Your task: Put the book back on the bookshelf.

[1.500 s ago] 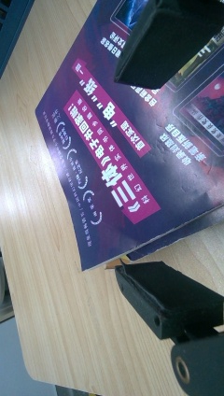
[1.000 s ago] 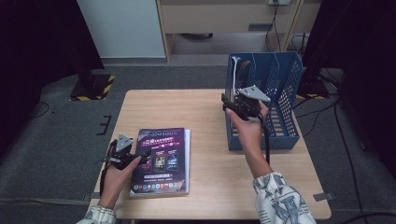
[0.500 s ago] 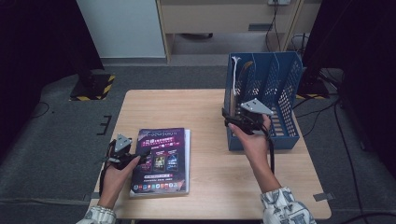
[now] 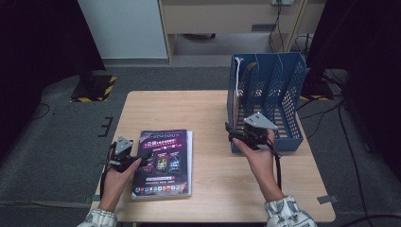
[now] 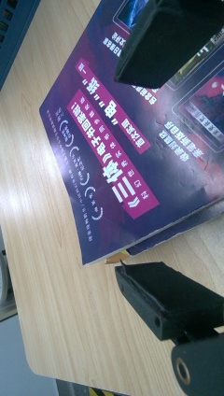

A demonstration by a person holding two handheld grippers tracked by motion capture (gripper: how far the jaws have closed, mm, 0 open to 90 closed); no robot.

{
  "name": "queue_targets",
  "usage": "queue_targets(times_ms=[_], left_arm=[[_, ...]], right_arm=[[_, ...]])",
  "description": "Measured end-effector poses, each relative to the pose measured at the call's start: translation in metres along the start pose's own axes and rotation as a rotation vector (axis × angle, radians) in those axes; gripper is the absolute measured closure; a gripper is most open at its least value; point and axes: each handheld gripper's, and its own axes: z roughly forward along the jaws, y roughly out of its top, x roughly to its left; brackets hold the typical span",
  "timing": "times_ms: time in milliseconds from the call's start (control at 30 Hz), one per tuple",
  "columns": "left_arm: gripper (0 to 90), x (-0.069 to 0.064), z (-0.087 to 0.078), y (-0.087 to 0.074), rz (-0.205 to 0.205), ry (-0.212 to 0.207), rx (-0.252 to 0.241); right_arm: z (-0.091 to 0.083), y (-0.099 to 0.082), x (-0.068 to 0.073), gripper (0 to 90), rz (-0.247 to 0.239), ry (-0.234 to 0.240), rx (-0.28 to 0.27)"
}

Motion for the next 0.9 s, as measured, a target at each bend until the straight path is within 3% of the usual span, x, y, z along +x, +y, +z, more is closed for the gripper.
queue_targets(times_ms=[200, 367, 533, 600, 900], left_arm=[[8.3, 0.0, 0.001, 0.0, 0.015, -0.001, 0.004], [8.8, 0.001, 0.002, -0.001, 0.013, -0.002, 0.012], [10.0, 0.003, 0.007, -0.004, 0.0, 0.0, 0.042], [10.5, 0.005, 0.009, -0.005, -0.01, -0.011, 0.06], [10.8, 0.009, 0.019, -0.012, -0.047, -0.021, 0.108]], right_arm=[[-0.01, -0.03, 0.011, 21.1, -0.015, 0.062, 0.059], [-0.015, -0.039, 0.03, 17.5, -0.034, 0.108, 0.08], [-0.008, -0.043, 0.054, 13.1, -0.071, 0.168, 0.097], [-0.004, -0.048, 0.061, 15.7, -0.096, 0.196, 0.114], [0.005, -0.059, 0.079, 19.7, -0.167, 0.266, 0.139]])
